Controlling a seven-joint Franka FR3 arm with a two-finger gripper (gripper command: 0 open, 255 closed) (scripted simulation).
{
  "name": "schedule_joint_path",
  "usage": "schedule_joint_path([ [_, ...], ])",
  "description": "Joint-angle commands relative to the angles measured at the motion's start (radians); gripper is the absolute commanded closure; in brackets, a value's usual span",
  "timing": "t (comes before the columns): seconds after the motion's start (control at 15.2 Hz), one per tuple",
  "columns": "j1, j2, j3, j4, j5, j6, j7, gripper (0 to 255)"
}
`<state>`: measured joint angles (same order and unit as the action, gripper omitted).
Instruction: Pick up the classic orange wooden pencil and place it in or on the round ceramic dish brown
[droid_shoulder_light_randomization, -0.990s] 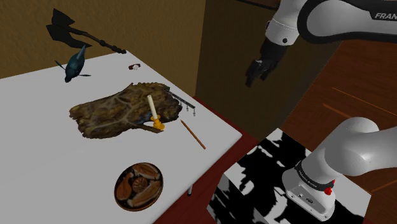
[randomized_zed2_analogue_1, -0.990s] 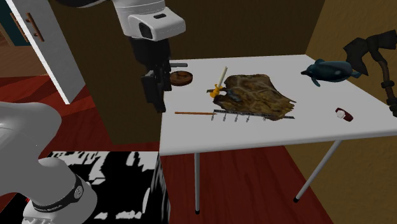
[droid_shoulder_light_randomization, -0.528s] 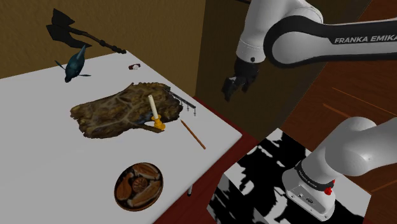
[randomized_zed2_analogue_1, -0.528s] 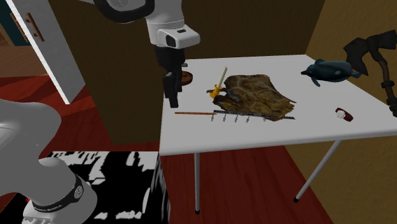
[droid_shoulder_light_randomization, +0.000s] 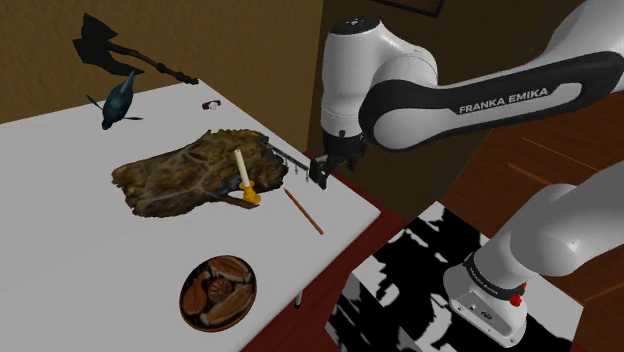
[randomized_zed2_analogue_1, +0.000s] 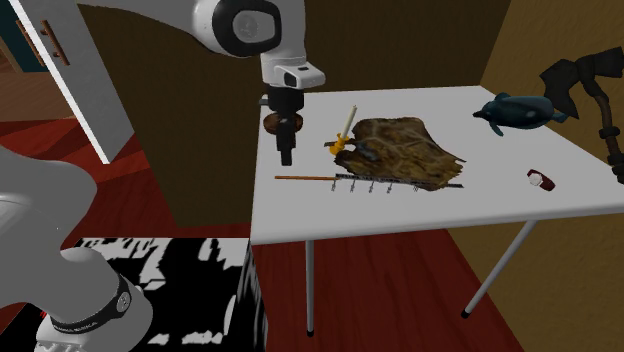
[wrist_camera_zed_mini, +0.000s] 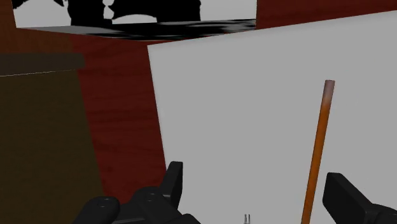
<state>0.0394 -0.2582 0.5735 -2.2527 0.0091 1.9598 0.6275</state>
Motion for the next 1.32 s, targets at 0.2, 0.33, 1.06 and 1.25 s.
schedule_joint_path([
  [0.2,0.008,0.245,0.108,0.125,-0.151,0.008,0.209,0],
  [0.33,0.030,0.350,0.128,0.184,-0.223,-0.005,0.292,0],
  [1.06,0.044,0.423,0.114,0.138,-0.286,0.082,0.344,0],
  [1.25,0.044,0.423,0.114,0.138,-0.286,0.082,0.344,0],
])
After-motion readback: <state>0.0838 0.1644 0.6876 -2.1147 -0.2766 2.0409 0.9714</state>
